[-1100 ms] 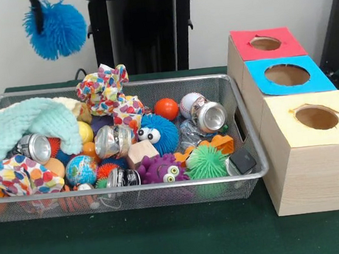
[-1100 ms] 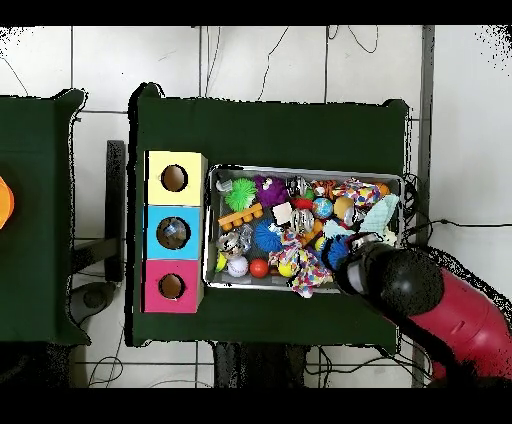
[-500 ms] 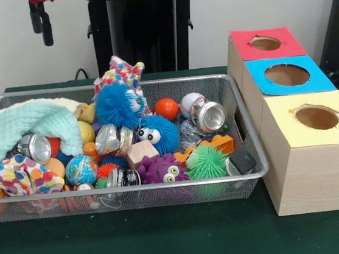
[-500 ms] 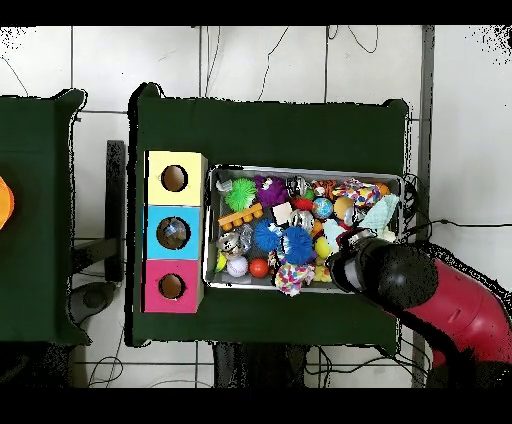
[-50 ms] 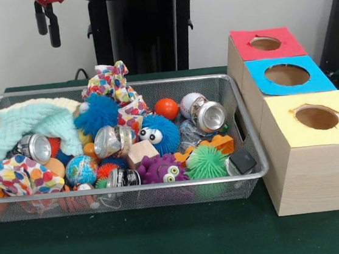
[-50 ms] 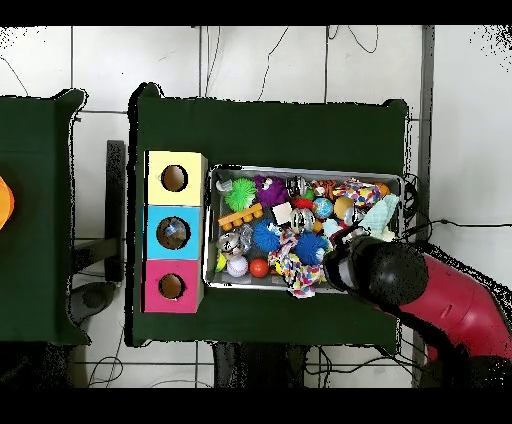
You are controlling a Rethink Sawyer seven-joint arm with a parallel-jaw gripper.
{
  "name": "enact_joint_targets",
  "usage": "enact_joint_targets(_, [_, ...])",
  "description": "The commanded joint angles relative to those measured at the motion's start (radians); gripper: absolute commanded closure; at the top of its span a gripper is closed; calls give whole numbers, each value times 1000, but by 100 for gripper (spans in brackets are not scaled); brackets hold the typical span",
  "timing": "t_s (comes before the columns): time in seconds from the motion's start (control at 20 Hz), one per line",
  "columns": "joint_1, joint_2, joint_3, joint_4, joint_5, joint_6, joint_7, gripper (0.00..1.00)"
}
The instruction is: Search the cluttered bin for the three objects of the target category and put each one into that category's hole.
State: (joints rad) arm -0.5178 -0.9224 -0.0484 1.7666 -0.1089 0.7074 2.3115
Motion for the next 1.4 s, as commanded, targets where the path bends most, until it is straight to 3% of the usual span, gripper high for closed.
enact_joint_targets(0.05, [28, 0, 97, 48, -30, 46, -88, 0])
enact_joint_targets(0.3, [68, 17, 92, 57, -19, 8, -33, 0])
enact_joint_targets(0.65, [151, 129, 72, 34, -4, -143, 96, 0])
enact_joint_targets(1.1, [181, 225, 55, -7, 17, -240, 105, 0])
enact_joint_targets(1.4, [172, 293, 100, -14, 14, -317, 65, 0])
